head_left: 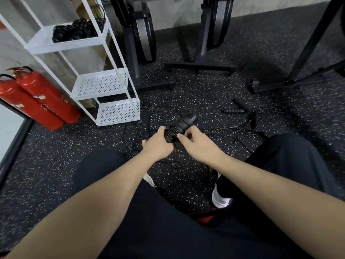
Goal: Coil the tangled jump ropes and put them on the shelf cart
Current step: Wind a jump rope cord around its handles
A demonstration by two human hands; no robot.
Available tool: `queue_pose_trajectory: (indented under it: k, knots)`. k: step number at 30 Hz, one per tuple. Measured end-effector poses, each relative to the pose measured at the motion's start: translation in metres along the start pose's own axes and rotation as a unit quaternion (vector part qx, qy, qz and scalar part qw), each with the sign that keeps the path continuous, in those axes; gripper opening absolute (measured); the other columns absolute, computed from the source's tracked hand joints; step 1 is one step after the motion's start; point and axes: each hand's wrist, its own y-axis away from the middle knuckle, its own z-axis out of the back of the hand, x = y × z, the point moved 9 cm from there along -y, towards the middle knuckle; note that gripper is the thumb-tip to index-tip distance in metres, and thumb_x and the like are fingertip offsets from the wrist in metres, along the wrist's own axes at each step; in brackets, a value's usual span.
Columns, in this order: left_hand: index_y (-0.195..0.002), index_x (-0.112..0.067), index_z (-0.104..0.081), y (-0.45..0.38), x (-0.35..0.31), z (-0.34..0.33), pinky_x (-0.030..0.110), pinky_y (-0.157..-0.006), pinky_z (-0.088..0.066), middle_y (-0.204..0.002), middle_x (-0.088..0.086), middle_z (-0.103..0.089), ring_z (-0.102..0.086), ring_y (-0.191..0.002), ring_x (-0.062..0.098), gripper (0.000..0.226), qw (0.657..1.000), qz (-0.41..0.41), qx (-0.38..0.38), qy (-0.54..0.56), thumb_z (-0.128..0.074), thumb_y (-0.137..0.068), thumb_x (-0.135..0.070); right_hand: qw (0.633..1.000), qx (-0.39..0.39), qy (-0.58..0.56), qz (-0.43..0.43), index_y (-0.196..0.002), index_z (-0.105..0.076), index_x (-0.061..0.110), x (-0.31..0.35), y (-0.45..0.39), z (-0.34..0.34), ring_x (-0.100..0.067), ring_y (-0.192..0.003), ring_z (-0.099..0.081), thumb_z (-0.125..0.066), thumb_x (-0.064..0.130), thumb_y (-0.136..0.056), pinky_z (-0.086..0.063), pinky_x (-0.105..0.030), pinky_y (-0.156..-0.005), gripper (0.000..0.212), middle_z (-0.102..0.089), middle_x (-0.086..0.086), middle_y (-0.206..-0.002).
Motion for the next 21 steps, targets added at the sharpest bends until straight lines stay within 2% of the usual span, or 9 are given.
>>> queue_pose_trajectory:
  k: [2,4,6,9,11,14,18,21]
  knots:
    - [-0.115,-0.034,-0.043,-0.003,0.008,0.002,0.047,-0.110,-0.032,-0.096,-0.008,-0.063,-0.059,-0.101,0.026,0.031,0.997,0.016,0.001,0.079,-0.059,-0.089,-0.041,0.998,0.050,-0.032,0.016,-0.095,-0.060,0.020,0.001,0.001,-0.006,-0.004,-0.048,-0.048,-0.041,0.043,-0.107,-0.038,-0.030,-0.057,0.032,-0.054,0.011,-0.060]
    - [-0.116,-0.034,-0.049,-0.002,0.011,0.002,0.047,-0.107,-0.039,-0.101,-0.007,-0.066,-0.061,-0.103,0.023,0.040,0.984,0.021,0.003,0.178,-0.064,-0.081,-0.043,0.990,0.115,-0.072,0.033,-0.093,-0.064,0.021,0.000,0.003,-0.012,-0.005,-0.046,-0.040,-0.038,0.038,-0.109,-0.034,-0.026,-0.053,0.034,-0.048,0.013,-0.053]
    - [-0.118,-0.030,-0.053,0.003,0.009,0.000,0.037,-0.093,-0.044,-0.099,-0.005,-0.067,-0.060,-0.095,0.017,0.041,0.962,0.021,0.021,0.271,-0.069,-0.081,-0.032,0.979,0.171,-0.103,0.040,-0.094,-0.064,0.025,-0.006,0.004,-0.013,-0.009,-0.052,-0.037,-0.039,0.038,-0.109,-0.031,-0.027,-0.054,0.032,-0.046,0.014,-0.055]
    - [-0.106,-0.019,-0.061,0.008,0.003,-0.005,0.036,-0.087,-0.043,-0.084,0.001,-0.068,-0.055,-0.078,0.018,0.050,0.922,0.010,0.075,0.379,-0.073,-0.058,-0.027,0.969,0.203,-0.129,0.048,-0.087,-0.062,0.024,-0.015,0.002,-0.001,-0.012,-0.055,-0.036,-0.046,0.042,-0.107,-0.033,-0.030,-0.058,0.031,-0.043,0.009,-0.058]
    - [-0.098,-0.009,-0.063,0.015,-0.008,-0.008,0.032,-0.079,-0.043,-0.076,0.002,-0.067,-0.052,-0.069,0.016,0.041,0.903,-0.027,0.121,0.412,-0.069,-0.060,-0.022,0.969,0.201,-0.138,0.044,-0.081,-0.062,0.021,-0.018,0.000,0.009,-0.013,-0.054,-0.035,-0.054,0.047,-0.102,-0.034,-0.029,-0.057,0.034,-0.041,0.005,-0.057]
    - [-0.084,-0.006,-0.065,0.025,-0.020,-0.009,0.033,-0.070,-0.043,-0.073,0.003,-0.067,-0.057,-0.066,0.017,0.017,0.883,-0.070,0.165,0.435,-0.058,-0.072,-0.015,0.965,0.217,-0.142,0.038,-0.077,-0.062,0.018,-0.023,-0.002,0.016,-0.014,-0.054,-0.037,-0.060,0.059,-0.090,-0.037,-0.027,-0.056,0.043,-0.042,0.004,-0.056]
    - [-0.082,-0.010,-0.058,0.028,-0.025,-0.006,0.031,-0.063,-0.035,-0.076,0.003,-0.063,-0.048,-0.060,0.014,0.007,0.856,-0.095,0.207,0.465,-0.054,-0.077,-0.012,0.936,0.303,-0.177,0.041,-0.098,-0.067,0.013,-0.025,0.003,0.019,-0.013,-0.059,-0.041,-0.051,0.043,-0.096,-0.043,-0.026,-0.064,0.034,-0.044,0.004,-0.064]
    - [-0.083,-0.008,-0.055,0.033,-0.029,-0.006,0.030,-0.065,-0.035,-0.076,0.001,-0.062,-0.045,-0.060,0.013,0.008,0.858,-0.098,0.212,0.457,-0.053,-0.076,-0.010,0.936,0.311,-0.157,0.040,-0.104,-0.068,0.012,-0.027,0.002,0.026,-0.013,-0.061,-0.042,-0.049,0.038,-0.097,-0.043,-0.025,-0.066,0.033,-0.045,0.005,-0.065]
